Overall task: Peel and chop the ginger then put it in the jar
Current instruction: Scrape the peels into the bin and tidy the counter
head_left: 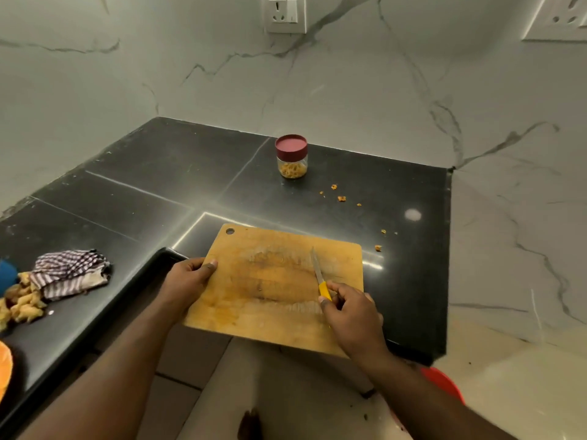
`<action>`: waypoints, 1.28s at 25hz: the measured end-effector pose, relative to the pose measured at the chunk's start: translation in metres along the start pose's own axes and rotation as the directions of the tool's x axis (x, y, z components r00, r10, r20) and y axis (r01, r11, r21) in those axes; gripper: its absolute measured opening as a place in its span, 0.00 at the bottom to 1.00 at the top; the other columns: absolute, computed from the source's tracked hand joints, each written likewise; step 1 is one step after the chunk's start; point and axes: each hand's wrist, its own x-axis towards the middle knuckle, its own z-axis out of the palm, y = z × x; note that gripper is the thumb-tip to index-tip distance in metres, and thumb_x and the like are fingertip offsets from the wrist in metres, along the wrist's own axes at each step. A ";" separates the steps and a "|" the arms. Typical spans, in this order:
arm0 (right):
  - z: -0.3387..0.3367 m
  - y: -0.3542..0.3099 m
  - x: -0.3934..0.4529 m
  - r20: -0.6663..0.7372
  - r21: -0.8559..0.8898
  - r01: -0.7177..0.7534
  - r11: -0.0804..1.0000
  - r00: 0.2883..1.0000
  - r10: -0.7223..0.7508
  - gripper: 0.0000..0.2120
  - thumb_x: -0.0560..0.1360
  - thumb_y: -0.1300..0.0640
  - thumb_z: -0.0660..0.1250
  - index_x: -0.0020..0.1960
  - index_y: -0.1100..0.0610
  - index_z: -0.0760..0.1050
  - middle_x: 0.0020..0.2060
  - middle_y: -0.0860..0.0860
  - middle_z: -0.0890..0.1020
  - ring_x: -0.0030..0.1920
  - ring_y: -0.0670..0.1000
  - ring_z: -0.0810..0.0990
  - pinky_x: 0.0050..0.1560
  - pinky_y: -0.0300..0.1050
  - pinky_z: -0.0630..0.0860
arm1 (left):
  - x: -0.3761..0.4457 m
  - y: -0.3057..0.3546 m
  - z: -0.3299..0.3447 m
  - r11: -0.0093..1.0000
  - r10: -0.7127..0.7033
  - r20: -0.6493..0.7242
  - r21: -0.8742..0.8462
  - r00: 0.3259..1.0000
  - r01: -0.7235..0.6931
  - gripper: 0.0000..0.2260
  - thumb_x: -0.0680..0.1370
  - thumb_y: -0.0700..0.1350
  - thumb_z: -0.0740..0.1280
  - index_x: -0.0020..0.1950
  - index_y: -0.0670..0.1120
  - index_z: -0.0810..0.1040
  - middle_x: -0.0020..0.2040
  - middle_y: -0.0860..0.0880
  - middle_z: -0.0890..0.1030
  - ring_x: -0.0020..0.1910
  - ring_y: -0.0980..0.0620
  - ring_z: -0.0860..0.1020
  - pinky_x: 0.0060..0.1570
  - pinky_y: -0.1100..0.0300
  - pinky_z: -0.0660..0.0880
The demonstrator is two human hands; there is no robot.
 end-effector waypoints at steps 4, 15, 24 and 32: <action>0.052 -0.053 0.038 -0.043 -0.090 -0.036 0.995 0.999 0.032 0.15 0.78 0.42 0.64 0.62 0.44 0.77 0.49 0.41 0.78 0.55 0.48 0.72 0.54 0.52 0.67 | 0.080 -0.002 -0.037 0.977 0.077 0.012 0.196 0.997 -0.078 0.10 0.81 0.54 0.65 0.53 0.50 0.82 0.43 0.51 0.84 0.43 0.48 0.82 0.46 0.52 0.78; 0.125 -0.140 0.104 -0.027 -0.285 -0.151 0.947 0.988 0.149 0.19 0.78 0.42 0.62 0.68 0.42 0.73 0.56 0.46 0.77 0.61 0.53 0.69 0.55 0.54 0.65 | 0.215 0.016 -0.082 0.785 0.163 0.023 0.603 0.986 -0.143 0.12 0.77 0.54 0.68 0.52 0.46 0.82 0.42 0.49 0.81 0.44 0.46 0.79 0.44 0.52 0.77; 0.092 -0.130 0.113 0.126 -0.296 -0.054 0.954 0.987 0.095 0.20 0.76 0.44 0.64 0.68 0.43 0.73 0.57 0.43 0.79 0.61 0.51 0.73 0.61 0.51 0.71 | 0.165 0.053 0.011 0.849 0.449 0.115 0.254 0.886 -0.463 0.15 0.78 0.45 0.70 0.65 0.47 0.79 0.60 0.47 0.78 0.53 0.48 0.77 0.55 0.54 0.74; -0.027 -0.017 0.297 0.003 -0.238 0.049 0.970 0.999 -0.050 0.18 0.76 0.56 0.68 0.66 0.53 0.78 0.60 0.52 0.80 0.61 0.53 0.78 0.65 0.44 0.71 | 0.090 0.102 0.169 0.877 0.179 0.189 -0.475 0.966 -0.070 0.07 0.81 0.46 0.67 0.59 0.50 0.81 0.53 0.49 0.83 0.54 0.50 0.82 0.56 0.52 0.80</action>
